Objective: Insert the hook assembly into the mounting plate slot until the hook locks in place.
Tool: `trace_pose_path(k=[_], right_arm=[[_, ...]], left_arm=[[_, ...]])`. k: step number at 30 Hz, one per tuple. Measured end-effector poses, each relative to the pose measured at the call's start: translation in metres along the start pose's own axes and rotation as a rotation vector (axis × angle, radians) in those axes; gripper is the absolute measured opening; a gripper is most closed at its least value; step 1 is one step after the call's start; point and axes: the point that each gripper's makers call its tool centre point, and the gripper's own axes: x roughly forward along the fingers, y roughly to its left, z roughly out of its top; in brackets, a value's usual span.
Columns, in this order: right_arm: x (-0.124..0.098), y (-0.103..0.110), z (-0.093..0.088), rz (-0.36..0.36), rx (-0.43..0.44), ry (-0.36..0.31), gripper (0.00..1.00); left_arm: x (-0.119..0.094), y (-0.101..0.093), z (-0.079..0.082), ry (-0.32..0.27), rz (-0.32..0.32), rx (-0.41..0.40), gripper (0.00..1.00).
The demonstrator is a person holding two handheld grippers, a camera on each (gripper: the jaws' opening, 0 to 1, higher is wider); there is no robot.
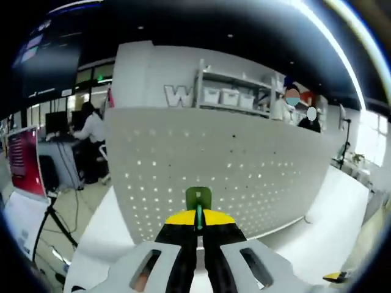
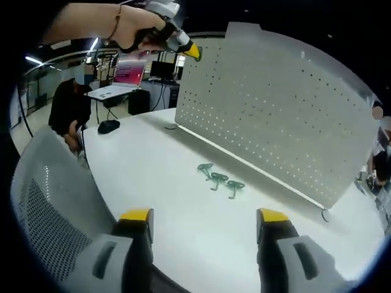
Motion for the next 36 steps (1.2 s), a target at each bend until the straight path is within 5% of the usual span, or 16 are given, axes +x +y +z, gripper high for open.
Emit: trace_pose_path(k=[22, 27, 36], right_arm=[[-0.004, -0.004, 0.009, -0.010, -0.015, -0.052, 0.61], [-0.004, -0.003, 0.010, -0.002, -0.005, -0.058, 0.61], [-0.004, -0.003, 0.011, 0.005, -0.009, -0.064, 0.59]], left_arm=[[0.052, -0.019, 0.055, -0.038, 0.010, 0.015, 0.01], [0.057, -0.016, 0.057, -0.020, 0.040, 0.084, 0.01], [0.060, -0.016, 0.054, -0.010, 0.060, 0.063, 0.01]])
